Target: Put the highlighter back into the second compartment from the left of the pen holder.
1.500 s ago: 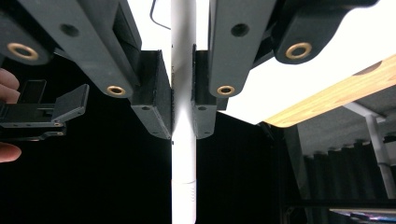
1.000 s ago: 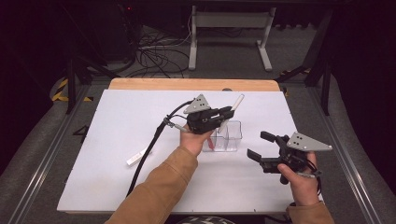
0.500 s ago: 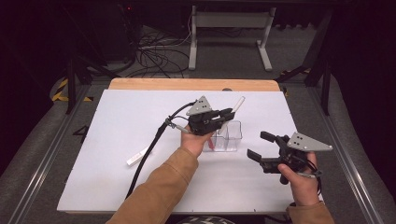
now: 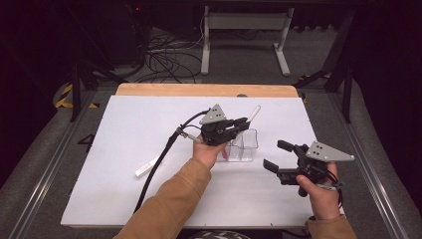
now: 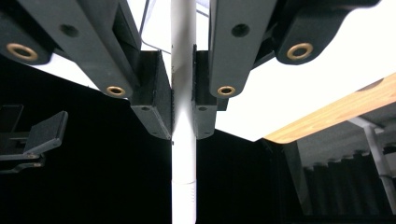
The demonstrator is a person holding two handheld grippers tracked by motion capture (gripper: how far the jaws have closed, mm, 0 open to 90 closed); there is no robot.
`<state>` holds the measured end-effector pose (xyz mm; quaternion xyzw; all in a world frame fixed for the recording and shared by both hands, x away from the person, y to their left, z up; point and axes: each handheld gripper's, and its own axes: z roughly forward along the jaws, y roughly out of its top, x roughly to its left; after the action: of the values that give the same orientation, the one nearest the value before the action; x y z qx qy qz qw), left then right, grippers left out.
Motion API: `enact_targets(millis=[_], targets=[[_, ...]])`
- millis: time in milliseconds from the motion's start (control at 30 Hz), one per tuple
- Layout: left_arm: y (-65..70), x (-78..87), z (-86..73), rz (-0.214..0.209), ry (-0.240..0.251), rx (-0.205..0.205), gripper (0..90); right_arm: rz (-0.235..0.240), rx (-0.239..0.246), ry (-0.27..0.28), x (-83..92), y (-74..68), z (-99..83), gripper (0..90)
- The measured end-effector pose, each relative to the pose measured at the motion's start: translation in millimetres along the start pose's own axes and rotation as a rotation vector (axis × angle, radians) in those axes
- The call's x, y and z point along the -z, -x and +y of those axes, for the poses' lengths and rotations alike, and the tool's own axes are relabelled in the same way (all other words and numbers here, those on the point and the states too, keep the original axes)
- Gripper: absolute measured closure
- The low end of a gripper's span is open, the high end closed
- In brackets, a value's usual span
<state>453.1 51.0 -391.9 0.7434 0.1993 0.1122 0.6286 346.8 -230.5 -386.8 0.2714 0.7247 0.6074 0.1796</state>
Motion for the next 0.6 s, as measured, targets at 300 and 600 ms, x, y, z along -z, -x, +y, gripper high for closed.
enact_targets(millis=[300,600], targets=[[2.6,4.4,-3.8,0.006,-0.046,-0.014,78.3,-0.002,0.001,-0.003,-0.6,-0.3,-0.1,14.2],[8.4,6.9,-4.0,0.025,-0.099,-0.059,78.2,-0.002,0.001,-0.001,-0.6,-0.6,0.0,14.2]])
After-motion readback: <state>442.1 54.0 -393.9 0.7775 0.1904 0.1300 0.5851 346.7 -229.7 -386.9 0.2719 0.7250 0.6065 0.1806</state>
